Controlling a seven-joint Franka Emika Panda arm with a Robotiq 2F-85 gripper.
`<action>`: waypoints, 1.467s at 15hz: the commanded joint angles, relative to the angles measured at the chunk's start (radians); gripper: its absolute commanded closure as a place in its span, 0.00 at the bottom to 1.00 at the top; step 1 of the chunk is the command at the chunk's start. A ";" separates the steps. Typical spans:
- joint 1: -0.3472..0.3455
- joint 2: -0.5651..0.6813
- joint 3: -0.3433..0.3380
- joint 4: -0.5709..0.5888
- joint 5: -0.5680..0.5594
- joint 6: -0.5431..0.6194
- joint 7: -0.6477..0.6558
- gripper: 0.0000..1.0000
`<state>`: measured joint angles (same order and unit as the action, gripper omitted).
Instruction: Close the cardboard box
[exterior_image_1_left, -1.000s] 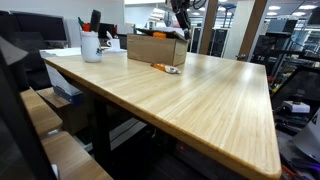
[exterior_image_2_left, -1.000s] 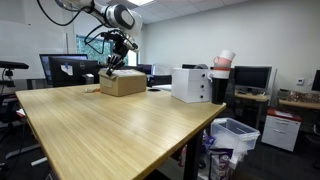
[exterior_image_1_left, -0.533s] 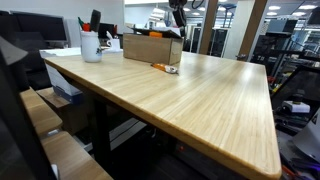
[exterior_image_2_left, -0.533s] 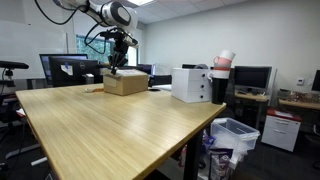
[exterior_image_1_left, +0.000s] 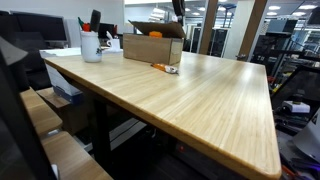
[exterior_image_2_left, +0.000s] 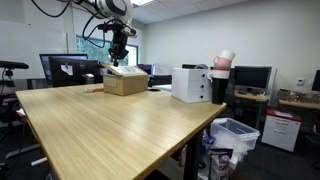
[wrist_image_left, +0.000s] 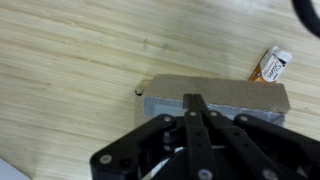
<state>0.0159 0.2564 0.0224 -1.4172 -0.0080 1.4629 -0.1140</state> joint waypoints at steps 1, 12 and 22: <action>0.014 -0.050 0.016 -0.045 -0.026 0.035 -0.046 0.98; 0.097 -0.079 0.088 -0.068 -0.067 0.092 -0.123 0.98; 0.103 -0.047 0.099 -0.087 -0.045 0.306 -0.139 0.98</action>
<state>0.1316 0.2164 0.1221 -1.4698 -0.0526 1.7034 -0.2075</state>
